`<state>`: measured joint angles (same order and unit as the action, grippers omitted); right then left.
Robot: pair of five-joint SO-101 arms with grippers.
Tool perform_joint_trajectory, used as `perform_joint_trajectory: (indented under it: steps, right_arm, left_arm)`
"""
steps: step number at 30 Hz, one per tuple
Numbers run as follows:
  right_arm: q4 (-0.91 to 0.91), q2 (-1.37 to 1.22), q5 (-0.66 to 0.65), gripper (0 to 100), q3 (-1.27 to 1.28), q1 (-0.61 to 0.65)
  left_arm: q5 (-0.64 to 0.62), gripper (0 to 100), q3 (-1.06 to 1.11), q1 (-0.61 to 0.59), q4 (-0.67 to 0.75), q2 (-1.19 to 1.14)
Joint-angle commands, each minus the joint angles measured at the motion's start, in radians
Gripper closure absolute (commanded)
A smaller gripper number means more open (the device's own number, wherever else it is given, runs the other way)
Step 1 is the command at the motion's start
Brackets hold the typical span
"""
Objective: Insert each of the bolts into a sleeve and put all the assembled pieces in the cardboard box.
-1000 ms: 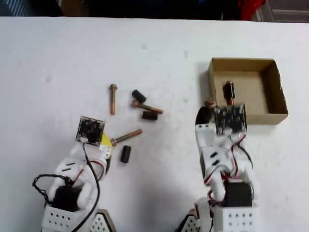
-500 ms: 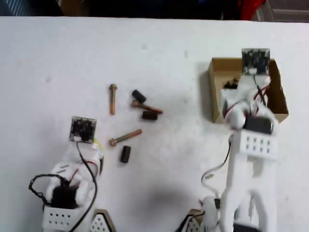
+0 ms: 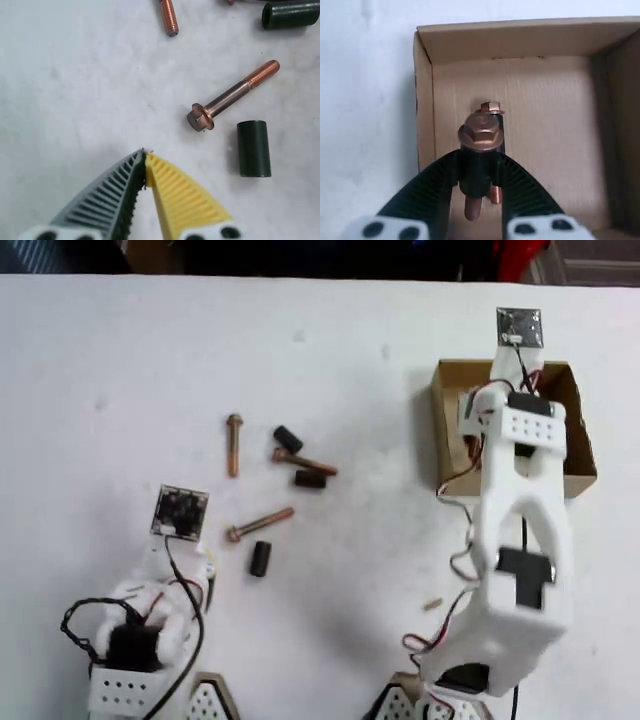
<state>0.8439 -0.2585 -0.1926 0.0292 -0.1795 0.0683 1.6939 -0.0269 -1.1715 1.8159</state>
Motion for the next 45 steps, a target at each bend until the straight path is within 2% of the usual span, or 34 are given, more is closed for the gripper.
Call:
perform_joint_trajectory:
  steps: [1,10,19,26,32,45]
  right_arm:
    - [0.004,-0.097,-0.015,98.1,-0.18,-0.008]
    - [0.104,-0.329,-0.015,98.1,-0.443,0.001]
    - [0.182,-0.458,-0.015,97.9,-0.592,0.027]
    - [0.219,-0.46,-0.021,83.9,-0.609,0.061]
    - [0.222,-0.447,-0.169,87.7,-0.612,0.084]
    - [0.409,-0.168,-0.176,89.8,-0.609,0.099]
  left_arm:
    - [0.014,98,-0.002,-0.008,-0.002,0.012]
    - [0.014,98,-0.002,-0.008,0.002,0.012]
    - [0.014,98,-0.002,-0.007,0.002,0.012]
    - [0.014,98,-0.002,-0.007,0.002,0.012]
    - [0.014,98,-0.002,-0.008,0.002,0.012]
    - [0.014,98,-0.002,-0.01,0.003,0.012]
